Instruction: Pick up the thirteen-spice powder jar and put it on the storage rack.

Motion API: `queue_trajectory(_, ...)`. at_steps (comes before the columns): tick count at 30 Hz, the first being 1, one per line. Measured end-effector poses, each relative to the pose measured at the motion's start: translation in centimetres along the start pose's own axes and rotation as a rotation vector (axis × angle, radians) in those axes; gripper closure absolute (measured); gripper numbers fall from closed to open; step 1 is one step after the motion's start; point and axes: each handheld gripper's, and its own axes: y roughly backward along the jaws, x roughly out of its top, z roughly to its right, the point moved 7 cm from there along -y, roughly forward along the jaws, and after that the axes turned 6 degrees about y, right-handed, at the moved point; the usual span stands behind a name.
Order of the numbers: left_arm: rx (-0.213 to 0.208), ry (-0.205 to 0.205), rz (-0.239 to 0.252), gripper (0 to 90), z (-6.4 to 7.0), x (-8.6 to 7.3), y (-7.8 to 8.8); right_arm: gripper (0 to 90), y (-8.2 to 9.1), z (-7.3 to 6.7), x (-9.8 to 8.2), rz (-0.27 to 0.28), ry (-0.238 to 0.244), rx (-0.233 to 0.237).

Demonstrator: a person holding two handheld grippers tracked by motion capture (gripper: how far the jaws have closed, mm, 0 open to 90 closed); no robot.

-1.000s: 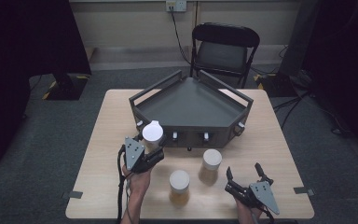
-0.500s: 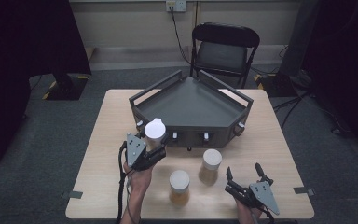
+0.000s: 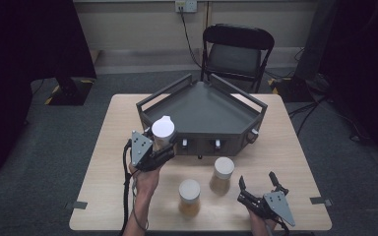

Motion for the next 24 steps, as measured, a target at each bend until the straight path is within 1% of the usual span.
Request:
queue_trajectory(5, -0.005, 0.009, -0.001, 31.0, -0.3, 0.6, -0.3, 0.8, 0.0, 0.0, 0.0, 0.000, 0.001, 0.001)
queue_trajectory(6, -0.007, 0.020, -0.003, 31.0, -0.5, 0.8, -0.6, 0.8, 0.0, 0.0, 0.0, 0.000, 0.001, 0.000)
queue_trajectory(7, -0.007, 0.020, -0.003, 31.0, -0.5, 0.8, -0.6, 0.8, 0.0, 0.0, 0.0, 0.000, 0.001, 0.000)
queue_trajectory(8, -0.007, 0.023, -0.009, 31.0, -0.7, 1.2, -0.9, 0.8, 0.0, 0.0, 0.0, 0.000, 0.001, 0.001)
queue_trajectory(11, -0.001, 0.020, -0.011, 31.0, -0.8, 1.5, -1.2, 0.8, 0.0, 0.0, 0.0, 0.000, 0.001, 0.001)
queue_trajectory(15, -0.001, 0.029, -0.015, 31.0, -1.1, 1.9, -1.8, 0.8, 0.0, 0.0, 0.0, 0.000, 0.001, 0.000)
queue_trajectory(16, 0.013, 0.010, -0.019, 31.0, -0.9, 2.1, -2.2, 0.8, 0.0, 0.0, 0.0, 0.000, 0.001, 0.000)
queue_trajectory(17, 0.013, 0.010, -0.019, 31.0, -0.9, 2.1, -2.2, 0.8, 0.0, 0.0, 0.0, 0.000, 0.001, 0.000)
queue_trajectory(19, 0.016, 0.014, -0.021, 31.0, -0.9, 2.3, -2.5, 0.8, 0.0, 0.0, 0.0, 0.000, 0.001, 0.000)
queue_trajectory(20, 0.012, 0.027, -0.019, 31.0, -1.0, 2.5, -2.7, 0.8, 0.0, 0.0, 0.0, 0.000, 0.001, 0.000)
queue_trajectory(23, 0.012, 0.026, -0.019, 31.0, -1.0, 2.8, -3.0, 0.8, 0.0, 0.0, 0.0, 0.000, 0.001, 0.000)
queue_trajectory(24, 0.006, 0.030, -0.023, 31.0, -1.2, 3.1, -3.5, 0.8, 0.0, 0.0, 0.0, 0.001, 0.001, 0.001)
